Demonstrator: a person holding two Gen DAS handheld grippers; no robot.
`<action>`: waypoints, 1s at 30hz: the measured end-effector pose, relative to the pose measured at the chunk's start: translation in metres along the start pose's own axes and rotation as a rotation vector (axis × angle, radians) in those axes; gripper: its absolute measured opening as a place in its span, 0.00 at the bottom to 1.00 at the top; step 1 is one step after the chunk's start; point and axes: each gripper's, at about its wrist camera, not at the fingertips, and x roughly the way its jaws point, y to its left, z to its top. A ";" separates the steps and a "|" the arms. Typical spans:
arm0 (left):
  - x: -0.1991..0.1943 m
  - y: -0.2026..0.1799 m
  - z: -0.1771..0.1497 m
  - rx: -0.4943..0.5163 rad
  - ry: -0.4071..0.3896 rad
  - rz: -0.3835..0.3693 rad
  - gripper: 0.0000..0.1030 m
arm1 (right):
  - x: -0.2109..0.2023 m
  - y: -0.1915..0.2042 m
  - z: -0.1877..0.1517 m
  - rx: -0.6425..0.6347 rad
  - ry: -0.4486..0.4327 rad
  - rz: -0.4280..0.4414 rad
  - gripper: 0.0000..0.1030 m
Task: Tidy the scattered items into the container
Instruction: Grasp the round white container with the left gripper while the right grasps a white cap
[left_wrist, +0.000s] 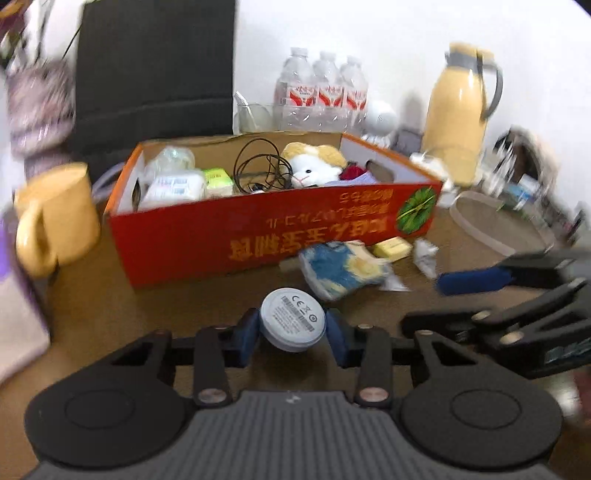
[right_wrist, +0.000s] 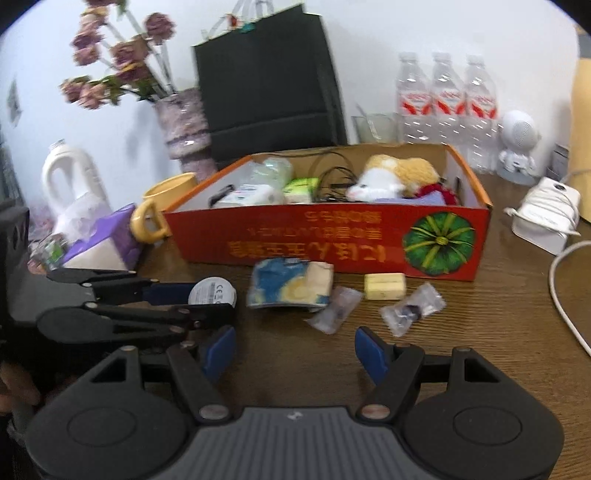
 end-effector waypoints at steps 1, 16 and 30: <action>-0.007 0.004 -0.002 -0.032 0.000 -0.018 0.39 | -0.001 0.004 -0.001 -0.012 0.002 0.015 0.69; -0.083 0.052 -0.016 -0.397 -0.119 -0.061 0.39 | 0.022 0.091 -0.016 -0.220 0.066 0.171 0.62; -0.109 0.042 -0.033 -0.344 -0.111 0.197 0.39 | 0.037 0.114 -0.015 -0.271 0.065 0.104 0.26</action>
